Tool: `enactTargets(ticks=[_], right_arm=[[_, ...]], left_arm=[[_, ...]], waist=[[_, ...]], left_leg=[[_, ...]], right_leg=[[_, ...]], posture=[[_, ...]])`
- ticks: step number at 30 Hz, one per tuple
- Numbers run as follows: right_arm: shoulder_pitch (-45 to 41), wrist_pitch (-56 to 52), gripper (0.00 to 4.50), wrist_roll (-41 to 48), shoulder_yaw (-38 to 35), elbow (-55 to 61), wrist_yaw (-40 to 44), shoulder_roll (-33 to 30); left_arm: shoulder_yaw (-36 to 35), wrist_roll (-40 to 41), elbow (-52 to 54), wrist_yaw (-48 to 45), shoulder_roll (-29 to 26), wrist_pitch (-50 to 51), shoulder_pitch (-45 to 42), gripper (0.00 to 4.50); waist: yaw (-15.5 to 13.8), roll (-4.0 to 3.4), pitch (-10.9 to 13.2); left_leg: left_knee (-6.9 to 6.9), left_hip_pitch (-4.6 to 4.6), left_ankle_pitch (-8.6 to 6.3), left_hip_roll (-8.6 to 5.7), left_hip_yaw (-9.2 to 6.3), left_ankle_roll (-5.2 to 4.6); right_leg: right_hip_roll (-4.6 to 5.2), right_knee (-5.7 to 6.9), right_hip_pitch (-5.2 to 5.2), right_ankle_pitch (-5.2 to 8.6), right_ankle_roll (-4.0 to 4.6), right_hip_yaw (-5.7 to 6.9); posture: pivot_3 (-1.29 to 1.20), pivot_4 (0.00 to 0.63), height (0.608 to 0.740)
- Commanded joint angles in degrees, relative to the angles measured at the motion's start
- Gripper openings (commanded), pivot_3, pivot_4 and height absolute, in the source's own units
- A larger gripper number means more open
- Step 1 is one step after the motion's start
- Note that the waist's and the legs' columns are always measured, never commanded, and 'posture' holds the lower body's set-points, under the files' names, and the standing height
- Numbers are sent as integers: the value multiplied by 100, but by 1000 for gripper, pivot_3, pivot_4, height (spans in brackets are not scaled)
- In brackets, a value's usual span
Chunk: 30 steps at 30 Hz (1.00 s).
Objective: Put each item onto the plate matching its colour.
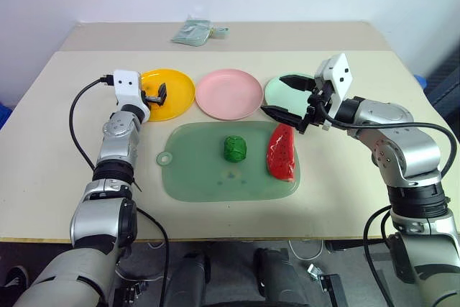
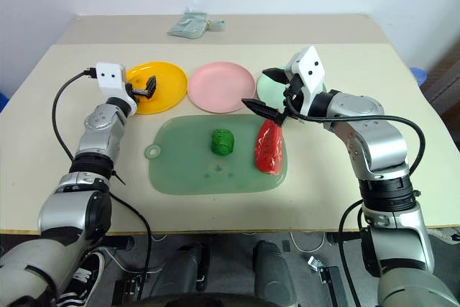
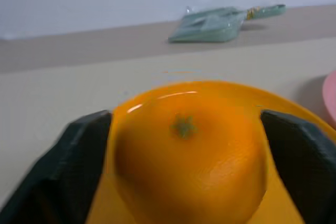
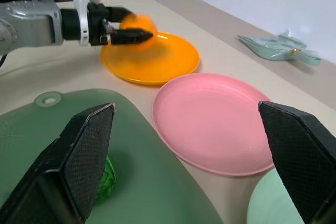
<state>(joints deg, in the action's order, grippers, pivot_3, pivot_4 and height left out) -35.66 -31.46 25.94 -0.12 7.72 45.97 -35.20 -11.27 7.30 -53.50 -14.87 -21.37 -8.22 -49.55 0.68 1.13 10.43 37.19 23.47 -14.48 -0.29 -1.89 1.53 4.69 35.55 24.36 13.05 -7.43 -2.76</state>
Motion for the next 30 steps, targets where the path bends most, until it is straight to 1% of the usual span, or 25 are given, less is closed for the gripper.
enactTargets(ticks=[1, 3, 4, 6, 7, 10, 11, 12, 13, 14, 17, 19, 20, 22, 26, 30], right_arm=[[-19, 71, 4500, 23, -145, 262, 35, -64], [-19, 59, 4500, 16, -160, 259, 35, -78], [-25, 40, 4500, 32, -173, 258, 32, -76], [-65, -7, 4500, 125, -236, 274, 27, -37], [-81, -30, 4500, 188, -269, 304, 45, -22], [-99, 187, 4500, 189, -336, 396, 54, 27], [-148, 106, 4500, 289, -390, 427, 5, 67], [-253, -70, 4500, 319, -371, 450, -111, 94], [-351, -124, 4500, 232, -258, 525, -184, 96], [-420, -149, 4500, 156, -168, 576, -236, 94], [-666, -425, 4500, -212, 379, 705, -411, 116], [-810, -853, 4500, -136, 694, 816, -420, 259], [-896, -1143, 4500, -59, 923, 867, -311, 298], [-1018, -1621, 4500, 61, 1305, 929, -72, 318], [-1262, -1605, 4500, -347, 1815, 721, 19, 322], [-1387, -1378, 4500, -460, 1734, 327, 11, 506]], left_arm=[[-69, 58, 264, -144, -101, -311, -72, 4474], [-147, 180, 438, -305, -117, -369, -26, 4474], [-177, 307, 605, -534, -105, -410, 10, 4474], [-137, 671, 1236, -1300, -82, -276, 149, 4474], [-157, 812, 1506, -1474, -76, -214, 202, 4474], [-184, 1310, 2234, -2114, -117, 303, 396, 4474], [-112, 1511, 2569, -2549, -175, 458, 548, 4474], [0, 1652, 2917, -2966, -293, 672, 743, 4474], [107, 1973, 3353, -3576, -455, 1038, 1001, 4474], [171, 2202, 3659, -3992, -573, 1319, 1180, 4474], [256, 2494, 4266, -4635, -1018, 1927, 1643, 4474], [220, 2614, 4511, -5007, -1295, 2115, 1905, 4474], [232, 2748, 4672, -5260, -1515, 2400, 2060, 4474], [233, 2739, 4890, -5514, -1801, 2491, 2314, 4474], [178, 2638, 5203, -5551, -1970, 2411, 2620, 4474], [76, 2635, 5430, -5306, -1892, 2370, 2765, 4474]], waist=[[-1, 0, 0], [-2, 0, 0], [1, 0, 0], [1, 0, 0], [0, 0, 0], [6, 0, 0], [11, 0, 0], [18, -1, 0], [68, -3, 0], [76, -5, 0], [136, -6, 0], [148, -3, 0], [161, -4, 0], [177, -4, 0], [122, -5, 1], [100, -4, 1]], left_leg=[[0, 0, 0, 0, 0, 0], [0, 0, 0, 0, 0, 0], [0, 0, 0, 0, 0, 0], [0, 0, 0, 0, 0, 0], [0, 0, 0, 0, 0, 0], [0, 0, 1, 1, 0, 1], [0, 0, 1, 1, 0, 1], [-1, 0, 1, 1, -1, 1], [-1, 0, 1, 1, -1, 1], [-5, -2, 0, 3, 2, 1], [-9, -5, 0, 5, -1, 1], [-6, -5, 1, 5, -3, 1], [-3, -5, 1, 5, -3, 1], [-2, -5, 1, 5, -3, 1], [-2, -4, 0, 4, -3, 0], [1, -4, 0, 4, -3, 0]], right_leg=[[0, 0, 0, 0, 0, 0], [0, 0, 0, 0, 0, 0], [0, 1, 0, 0, 0, 0], [0, 1, 0, 0, 0, 0], [0, 1, 0, 0, 0, 0], [1, 1, 0, 0, 0, 0], [0, 2, 0, 0, 0, -1], [0, 1, 0, 0, 0, -1], [0, 2, 0, 0, 1, -1], [0, 2, 1, 0, 1, -3], [-4, 11, 6, 2, 4, -3], [-4, 18, 8, 3, 5, -2], [-3, 21, 7, 3, 5, -2], [-2, 25, 8, 3, 6, -3], [1, 25, 8, 5, 9, -2], [0, 24, 8, 5, 9, -1]], posture=[[0, 150, 740], [0, 150, 740], [0, 150, 740], [0, 150, 740], [0, 150, 740], [0, 150, 740], [0, 150, 740], [0, 150, 740], [0, 150, 740], [0, 150, 740], [0, 150, 740], [0, 150, 740], [0, 150, 740], [0, 150, 740], [0, 150, 740], [0, 150, 740]])
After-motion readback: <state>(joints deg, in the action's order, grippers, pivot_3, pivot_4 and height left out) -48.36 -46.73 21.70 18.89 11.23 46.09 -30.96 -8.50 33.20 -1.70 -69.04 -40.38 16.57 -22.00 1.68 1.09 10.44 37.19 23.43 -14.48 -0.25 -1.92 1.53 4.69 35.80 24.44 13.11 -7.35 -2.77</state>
